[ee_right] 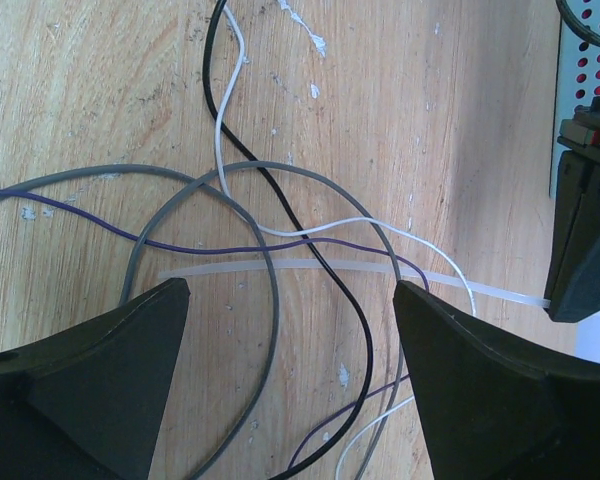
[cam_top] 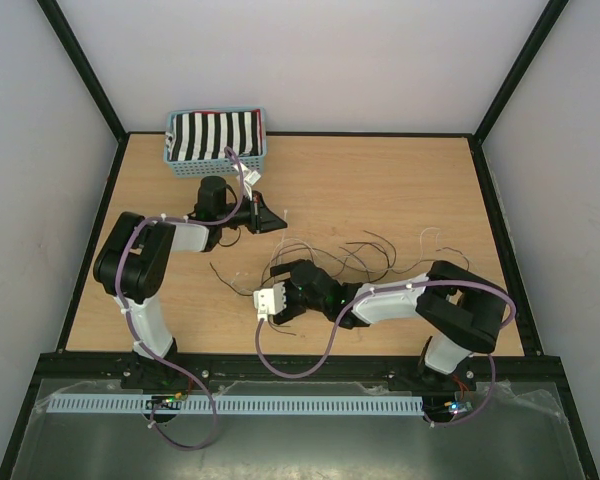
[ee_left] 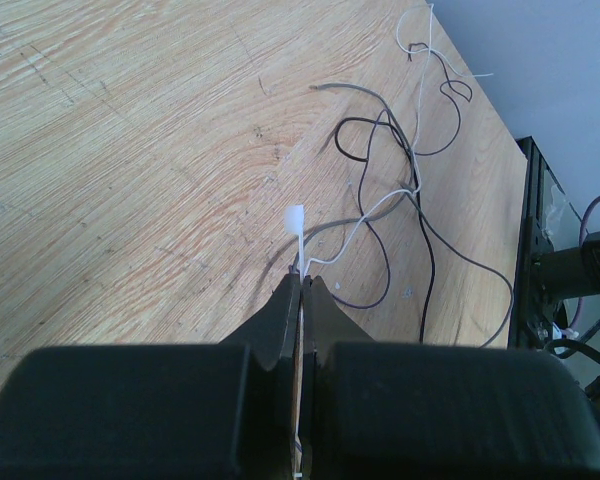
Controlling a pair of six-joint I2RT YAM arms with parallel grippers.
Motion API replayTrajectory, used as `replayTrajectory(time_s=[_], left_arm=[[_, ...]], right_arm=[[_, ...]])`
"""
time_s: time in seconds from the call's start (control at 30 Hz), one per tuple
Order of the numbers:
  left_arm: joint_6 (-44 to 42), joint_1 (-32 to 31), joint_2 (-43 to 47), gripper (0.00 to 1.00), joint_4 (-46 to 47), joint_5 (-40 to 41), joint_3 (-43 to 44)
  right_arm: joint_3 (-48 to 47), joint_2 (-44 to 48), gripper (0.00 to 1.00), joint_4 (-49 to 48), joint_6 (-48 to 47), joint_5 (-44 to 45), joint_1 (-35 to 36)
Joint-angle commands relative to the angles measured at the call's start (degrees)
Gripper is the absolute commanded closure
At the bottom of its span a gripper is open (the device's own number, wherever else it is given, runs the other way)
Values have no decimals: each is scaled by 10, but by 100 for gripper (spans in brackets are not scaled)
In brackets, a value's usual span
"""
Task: Zip-tie the wires
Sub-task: Tie the cable at the center of the board.
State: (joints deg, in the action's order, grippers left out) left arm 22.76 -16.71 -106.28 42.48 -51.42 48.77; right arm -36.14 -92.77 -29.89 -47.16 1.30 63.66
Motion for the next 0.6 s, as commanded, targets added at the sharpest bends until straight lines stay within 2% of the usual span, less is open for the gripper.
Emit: replayTrajectory(time_s=[0.0, 0.57], left_arm=[[-1, 0, 0, 100, 14, -8, 8], [-3, 1, -1, 100, 14, -3, 5]], right_arm=[[-1, -12, 6, -2, 5, -12, -3], [-21, -33, 6, 46, 2, -45, 20]])
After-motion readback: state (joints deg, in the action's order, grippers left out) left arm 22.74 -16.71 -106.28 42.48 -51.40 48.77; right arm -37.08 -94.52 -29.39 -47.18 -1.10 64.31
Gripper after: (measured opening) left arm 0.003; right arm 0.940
